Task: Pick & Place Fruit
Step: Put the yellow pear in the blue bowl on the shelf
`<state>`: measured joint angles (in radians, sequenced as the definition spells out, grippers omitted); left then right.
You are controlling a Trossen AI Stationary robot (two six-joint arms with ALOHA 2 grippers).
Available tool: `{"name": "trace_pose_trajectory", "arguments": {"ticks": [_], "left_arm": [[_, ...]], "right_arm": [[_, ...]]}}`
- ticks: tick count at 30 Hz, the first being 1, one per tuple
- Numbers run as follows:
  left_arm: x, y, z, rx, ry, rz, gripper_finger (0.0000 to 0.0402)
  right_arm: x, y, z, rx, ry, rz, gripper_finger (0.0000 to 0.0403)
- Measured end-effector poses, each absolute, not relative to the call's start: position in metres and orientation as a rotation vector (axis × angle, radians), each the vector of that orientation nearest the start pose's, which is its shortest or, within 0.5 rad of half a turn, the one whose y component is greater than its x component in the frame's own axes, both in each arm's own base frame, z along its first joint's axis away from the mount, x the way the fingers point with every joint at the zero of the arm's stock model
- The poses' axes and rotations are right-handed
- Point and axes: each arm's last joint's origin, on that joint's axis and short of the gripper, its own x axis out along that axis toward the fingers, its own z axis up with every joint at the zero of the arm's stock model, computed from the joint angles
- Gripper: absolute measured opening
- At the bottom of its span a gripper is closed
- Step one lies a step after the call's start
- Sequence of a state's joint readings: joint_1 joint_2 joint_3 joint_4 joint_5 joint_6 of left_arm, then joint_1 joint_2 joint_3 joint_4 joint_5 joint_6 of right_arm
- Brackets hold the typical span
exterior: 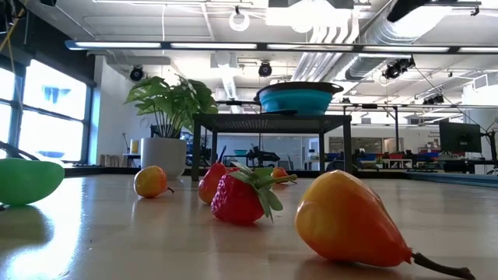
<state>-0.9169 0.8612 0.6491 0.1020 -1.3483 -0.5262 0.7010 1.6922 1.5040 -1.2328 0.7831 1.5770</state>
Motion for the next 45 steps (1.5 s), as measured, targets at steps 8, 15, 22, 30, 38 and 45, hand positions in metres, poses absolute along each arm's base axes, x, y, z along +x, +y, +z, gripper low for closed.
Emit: {"name": "trace_pose_trajectory", "arguments": {"ticks": [8, 15, 22, 30, 38, 45], "left_arm": [[0.128, -0.121, 0.303, -0.42, -0.063, 0.417, 0.0248], [0.129, -0.122, 0.303, -0.422, -0.054, 0.39, 0.0248], [0.129, -0.122, 0.302, -0.415, -0.051, 0.393, 0.0248], [0.128, -0.121, 0.302, -0.415, -0.057, 0.41, 0.0248], [0.128, -0.121, 0.302, -0.419, -0.059, 0.412, 0.0248], [0.128, -0.12, 0.301, -0.4, -0.059, 0.439, 0.0248]], "right_arm": [[0.254, 0.204, 0.249, 0.613, 0.604, -0.829, 0.027], [0.249, 0.196, 0.195, 0.728, 0.488, -0.852, 0.027], [0.264, 0.166, 0.163, 0.575, 0.616, -0.785, 0.027], [0.296, 0.118, 0.135, 0.636, 0.65, -0.562, 0.0256], [0.298, 0.081, 0.125, 0.578, 0.622, -0.642, 0.0215], [0.31, 0.052, 0.126, 0.601, 0.537, -0.531, 0.0211]]}}
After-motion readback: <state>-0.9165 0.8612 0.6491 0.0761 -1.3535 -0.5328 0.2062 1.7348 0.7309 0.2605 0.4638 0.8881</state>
